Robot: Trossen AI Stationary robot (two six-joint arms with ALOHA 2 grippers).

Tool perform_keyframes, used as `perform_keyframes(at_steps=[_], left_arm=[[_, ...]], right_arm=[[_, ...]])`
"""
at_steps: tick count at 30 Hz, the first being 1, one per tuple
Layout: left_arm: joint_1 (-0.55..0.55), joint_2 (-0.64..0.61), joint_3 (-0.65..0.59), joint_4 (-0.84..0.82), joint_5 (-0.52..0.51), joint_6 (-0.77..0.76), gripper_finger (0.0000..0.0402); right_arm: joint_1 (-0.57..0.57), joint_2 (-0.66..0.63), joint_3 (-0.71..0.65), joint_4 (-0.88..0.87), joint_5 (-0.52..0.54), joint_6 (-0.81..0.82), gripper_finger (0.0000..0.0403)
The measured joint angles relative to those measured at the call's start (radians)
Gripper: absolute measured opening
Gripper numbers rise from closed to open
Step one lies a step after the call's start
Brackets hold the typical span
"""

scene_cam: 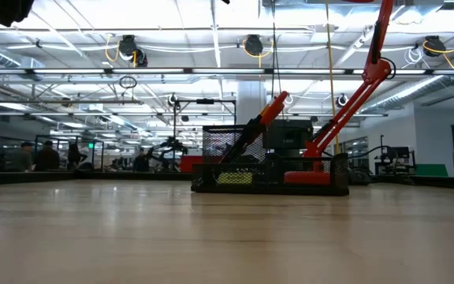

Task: Pick and place office supplies into organizer
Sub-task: Put the black pen into the black desk organizer

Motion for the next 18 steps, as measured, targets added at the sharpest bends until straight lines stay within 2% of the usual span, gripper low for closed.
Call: perform_keyframes(at_steps=[9,11,16,18], left_arm=[[0.025,0.0,0.0,-0.041,0.003,0.016,0.0024],[0.024,0.0,0.0,-0.042,0.006,0.034,0.0019],[0.008,0.0,0.0,-0.069,0.0,0.073,0.0043],[0.004,0.0,0.0,-0.089,-0.012,0.072,0.0037]], right_arm=[[0.0,0.0,0.0,-0.003,0.0,0.009,0.0018],[0.0,0.0,0.0,-0.003,-0.001,0.01,0.0018],[0.001,0.0,0.0,-0.023,-0.011,0.009,0.0017],[0.001,0.0,0.0,-0.043,-0.01,0.018,0.0018]])
